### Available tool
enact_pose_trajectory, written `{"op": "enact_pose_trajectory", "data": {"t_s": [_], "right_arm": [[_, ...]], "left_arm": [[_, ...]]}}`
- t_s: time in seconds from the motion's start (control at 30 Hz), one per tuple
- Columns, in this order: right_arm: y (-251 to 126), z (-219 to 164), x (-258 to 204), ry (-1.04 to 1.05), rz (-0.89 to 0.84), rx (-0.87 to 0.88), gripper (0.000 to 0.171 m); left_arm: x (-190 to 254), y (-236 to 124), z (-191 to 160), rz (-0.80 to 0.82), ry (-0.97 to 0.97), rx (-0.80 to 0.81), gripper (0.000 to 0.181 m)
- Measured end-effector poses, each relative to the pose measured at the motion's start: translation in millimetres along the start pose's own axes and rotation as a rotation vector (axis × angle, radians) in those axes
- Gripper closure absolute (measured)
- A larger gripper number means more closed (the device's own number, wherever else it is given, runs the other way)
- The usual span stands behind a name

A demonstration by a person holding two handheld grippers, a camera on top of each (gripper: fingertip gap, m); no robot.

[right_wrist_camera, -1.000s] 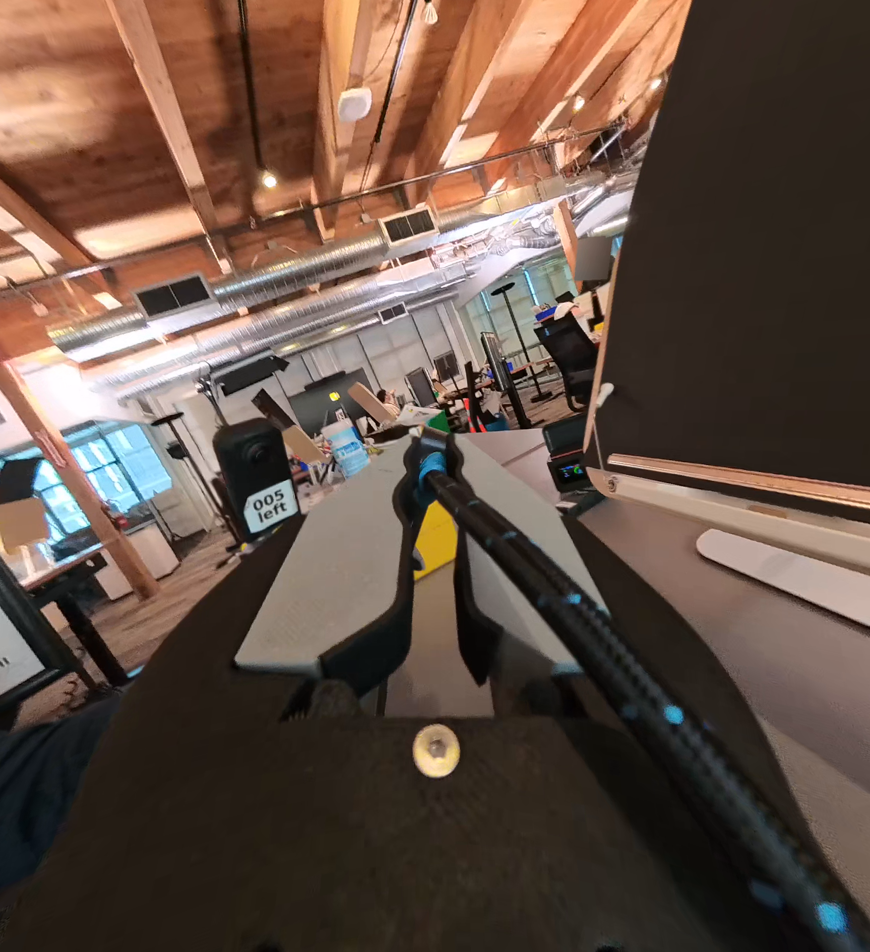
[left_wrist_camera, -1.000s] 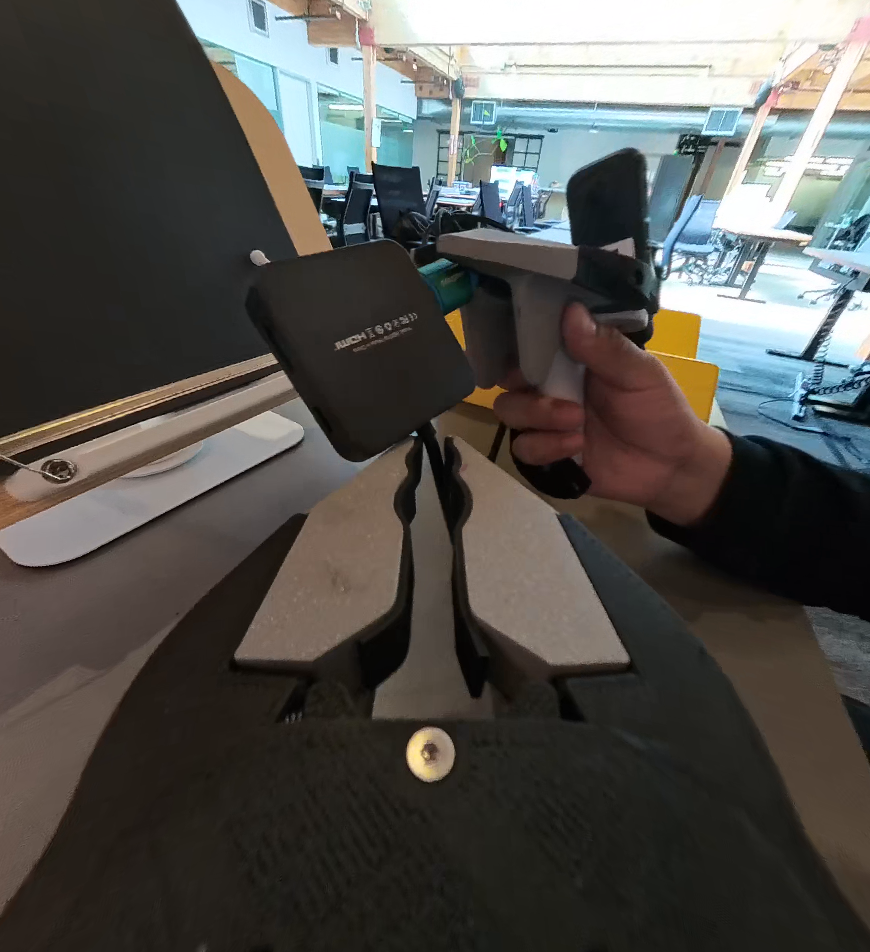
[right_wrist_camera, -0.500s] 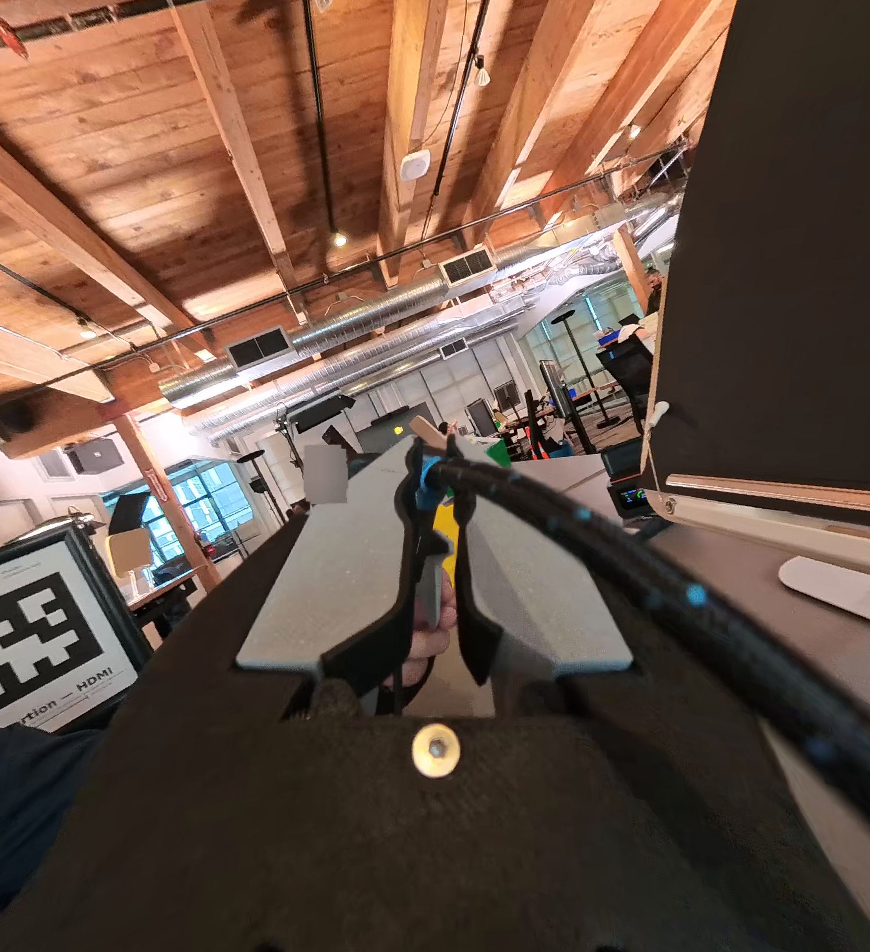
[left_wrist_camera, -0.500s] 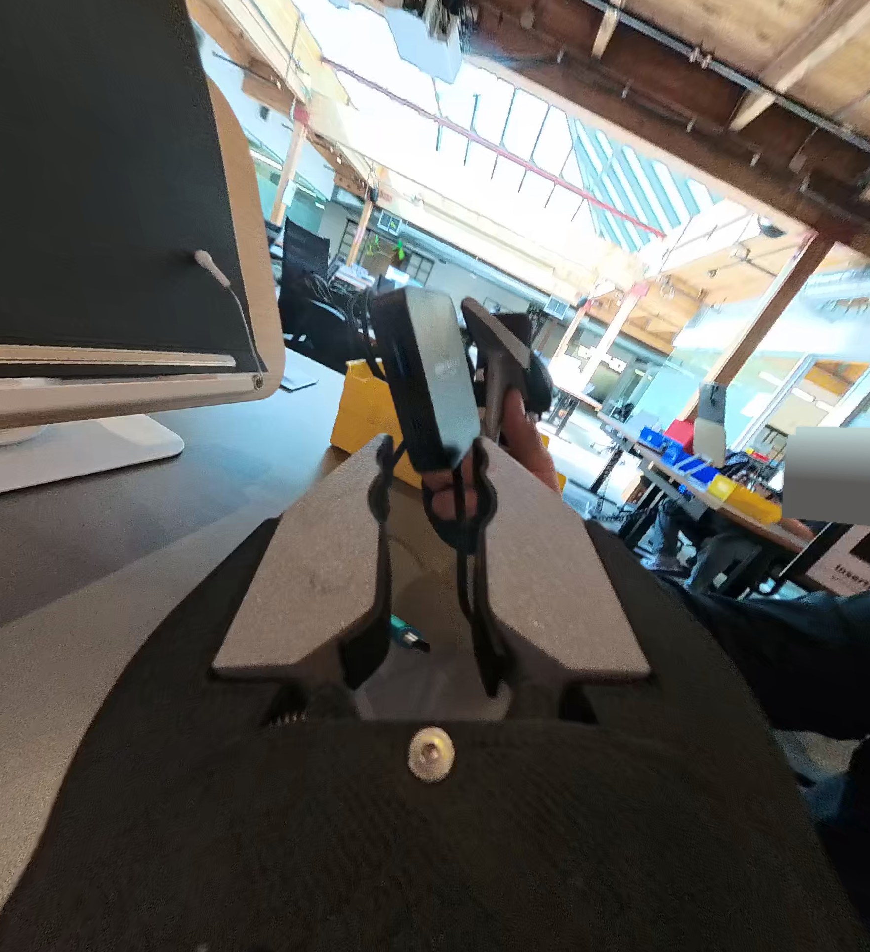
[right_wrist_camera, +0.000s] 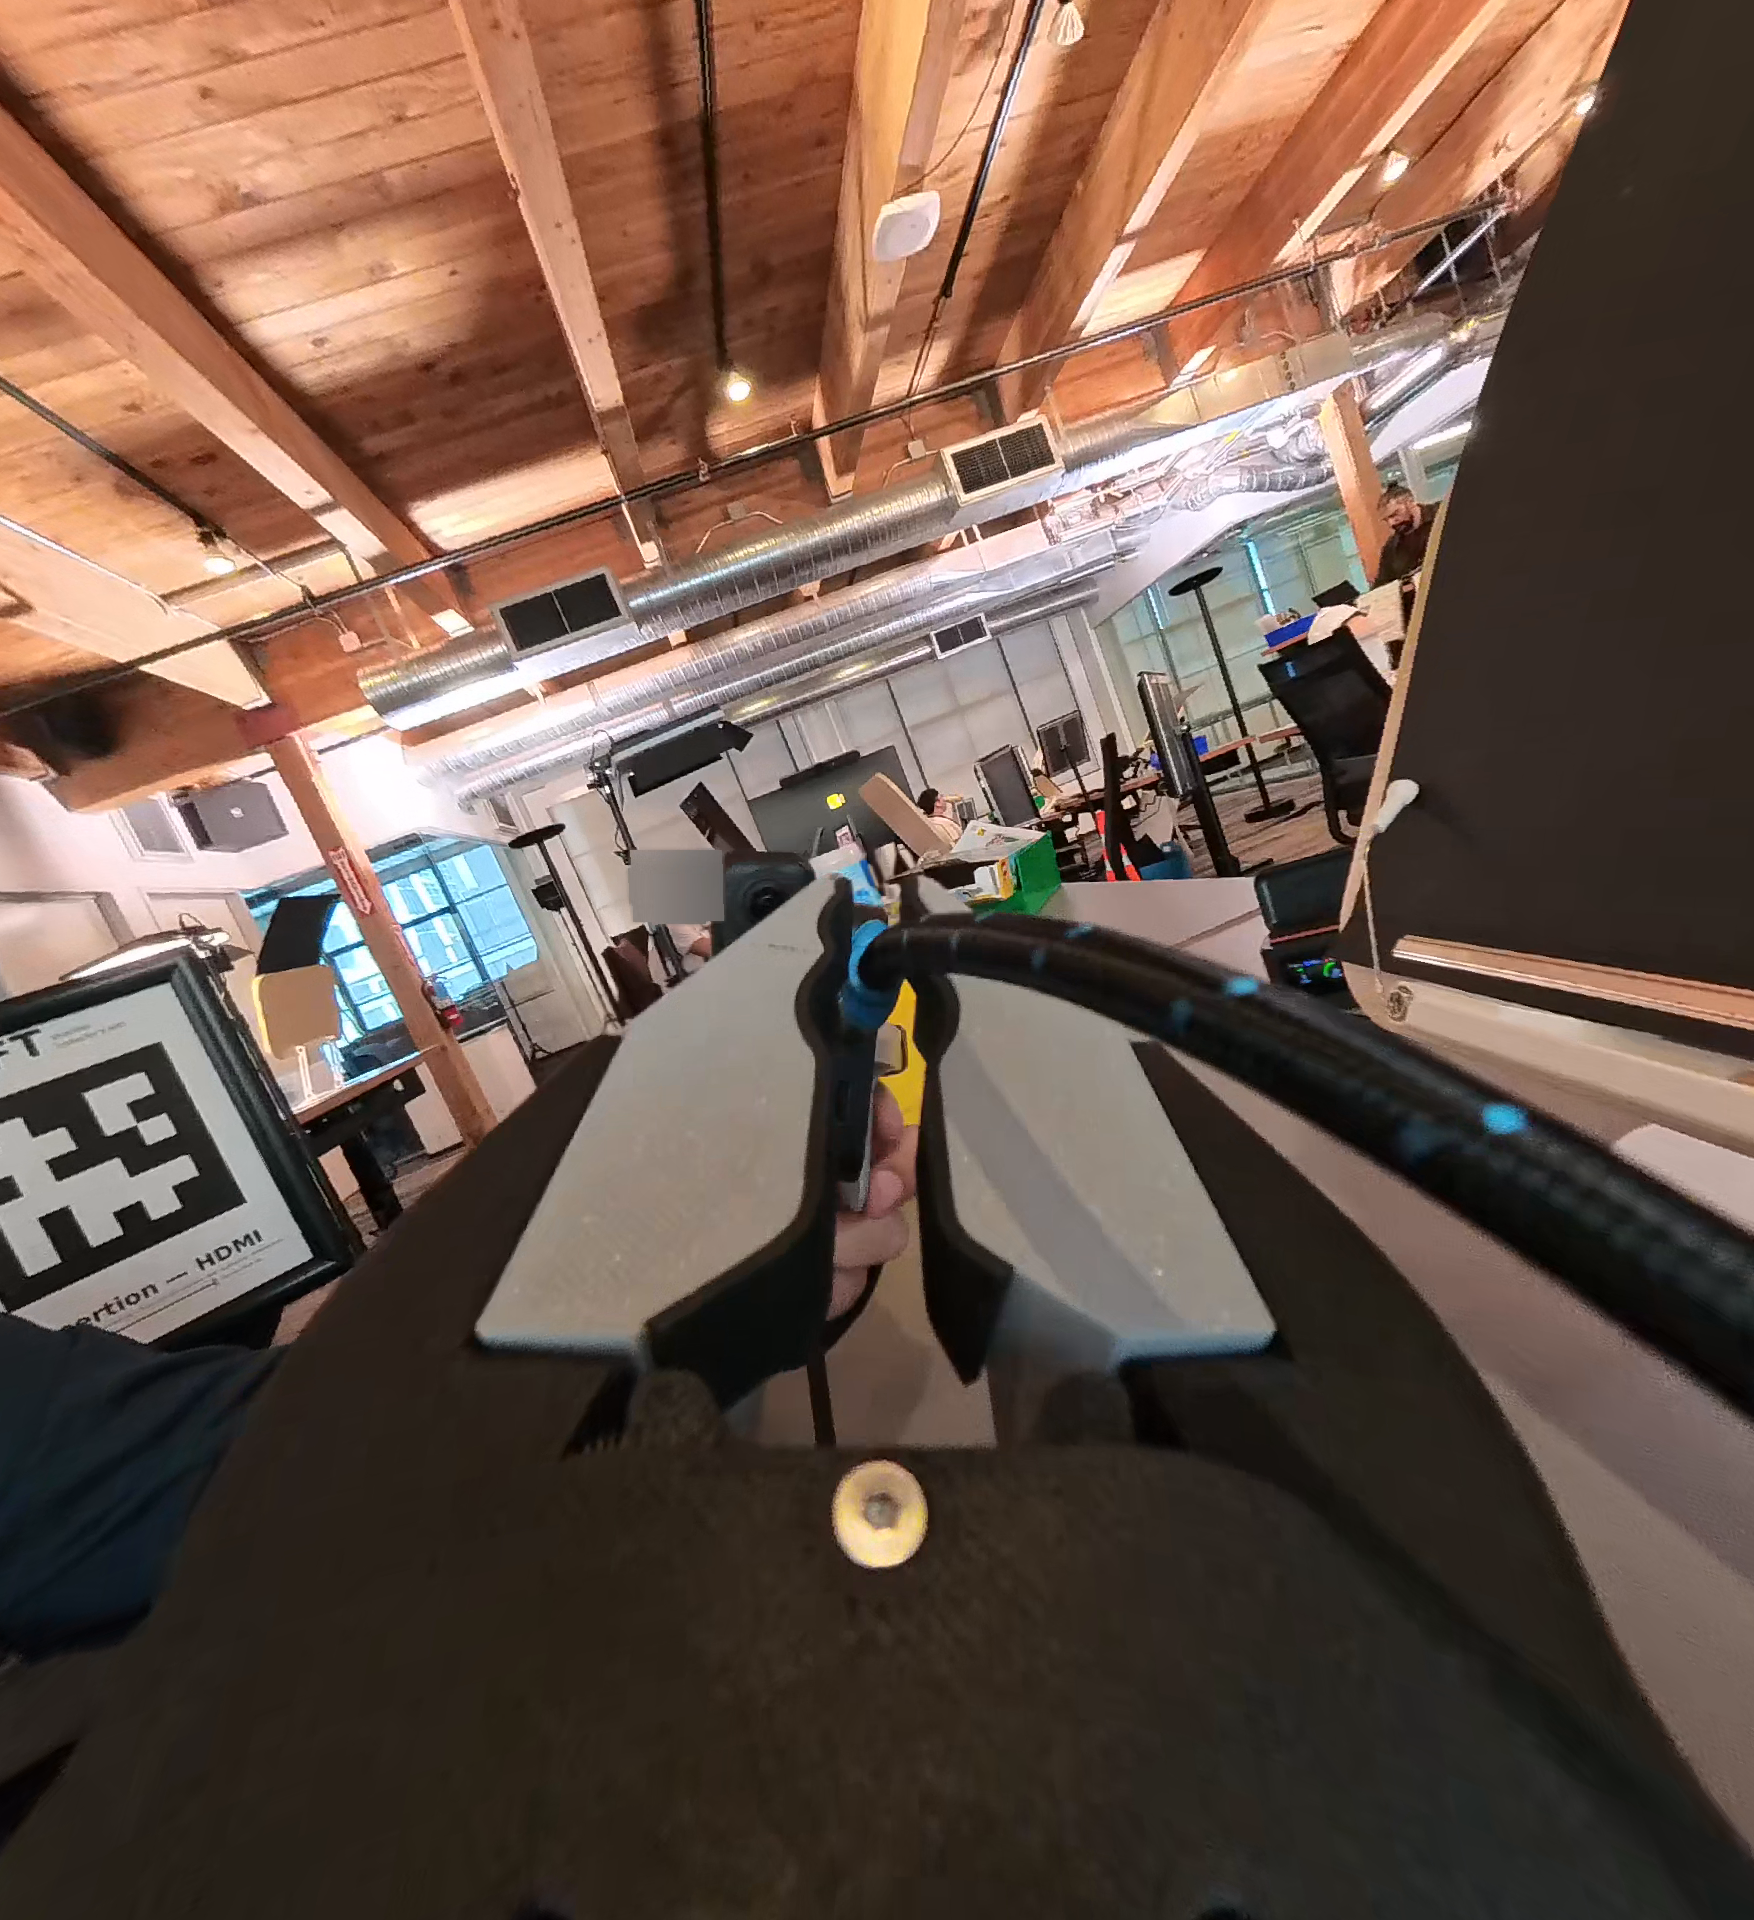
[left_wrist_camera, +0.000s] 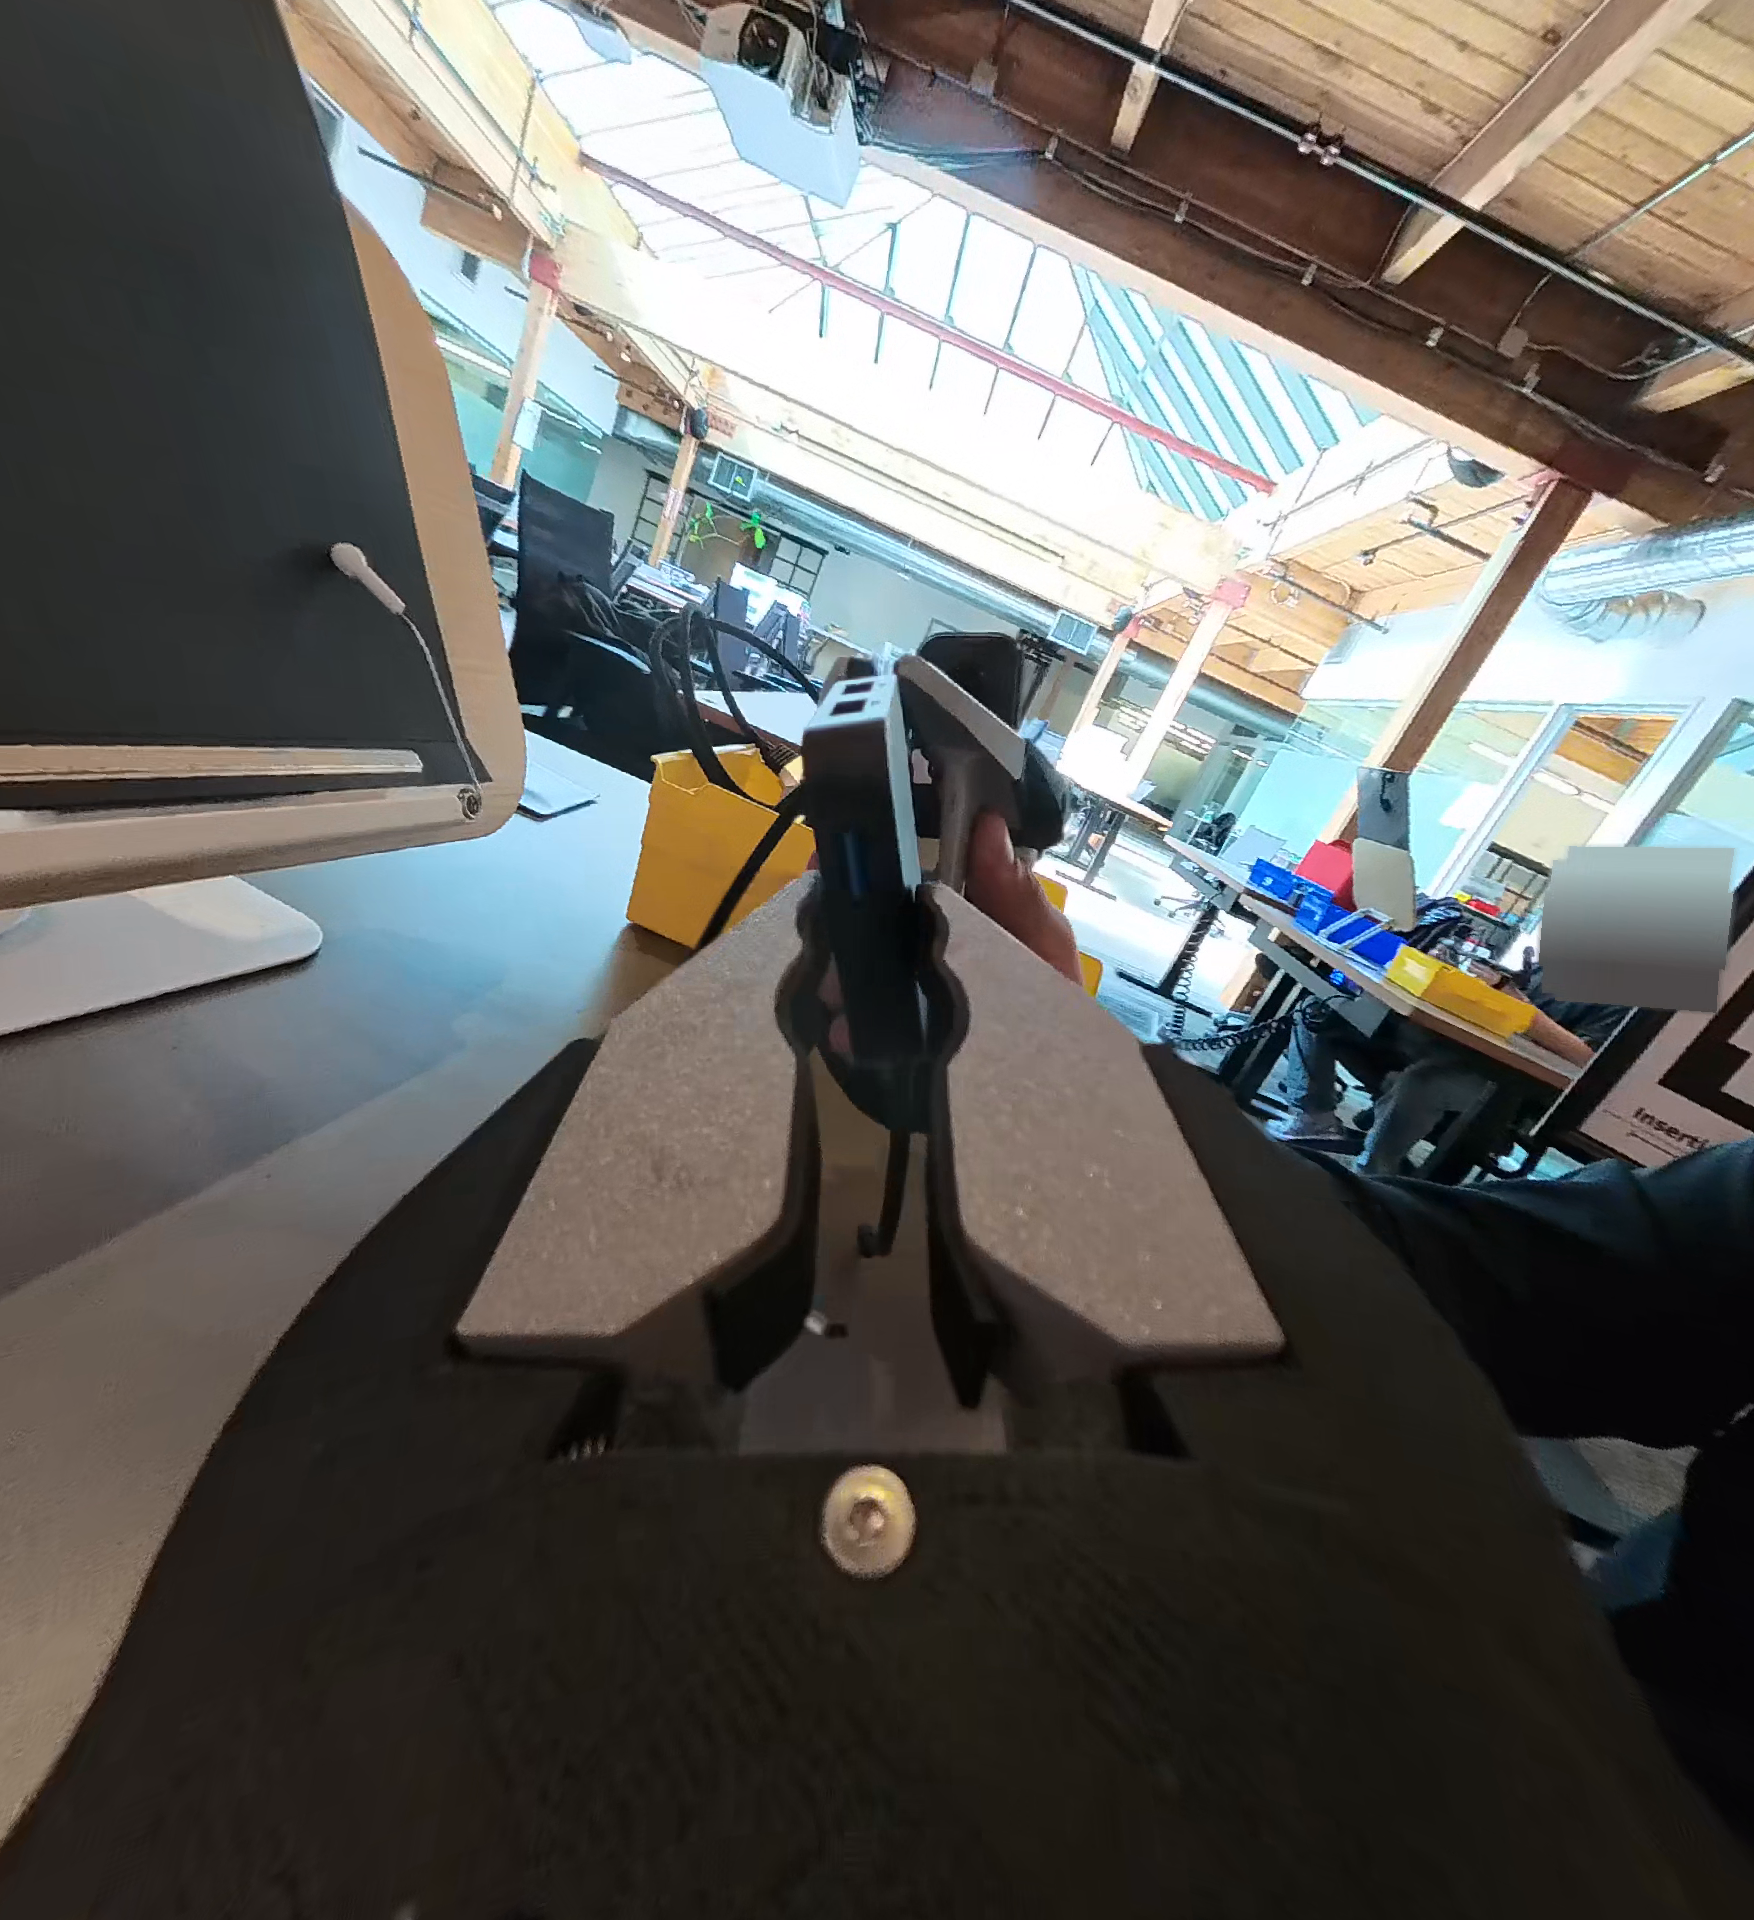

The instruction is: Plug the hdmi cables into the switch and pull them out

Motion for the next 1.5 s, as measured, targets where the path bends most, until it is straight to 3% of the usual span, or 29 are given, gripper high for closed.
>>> {"op": "enact_pose_trajectory", "data": {"t_s": [0.27,0.4,0.5,0.7,0.87,1.17,1.5], "right_arm": [[-4,1,3,0.062,0.043,-0.031,0.165],[2,-2,0,0.068,0.044,-0.059,0.164],[9,-9,-4,-0.035,0.02,-0.207,0.165],[8,-5,-4,-0.032,0.064,-0.252,0.165],[-3,5,-2,-0.044,0.046,-0.231,0.164],[-4,5,1,-0.067,0.02,-0.263,0.154],[-6,3,4,-0.017,0.065,-0.308,0.161]], "left_arm": [[4,7,-9,0.029,0.032,-0.07,0.17],[3,20,-31,0.052,0.106,-0.226,0.171],[1,27,-46,0.075,0.16,-0.343,0.17],[1,27,-47,0.003,0.137,-0.35,0.17],[3,18,-28,0.001,0.157,-0.251,0.17],[2,12,-24,0.04,0.252,-0.326,0.17],[2,11,-21,0.04,0.221,-0.29,0.17]]}}
Point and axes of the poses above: each gripper's, where its closed fingertips meet, y out along the fingers, z out of its top, x = y × z across the jaws, the point moved 10 cm from there along -y, back along the fingers, and after that the axes turned 5 degrees about x, right-handed, at the moved point
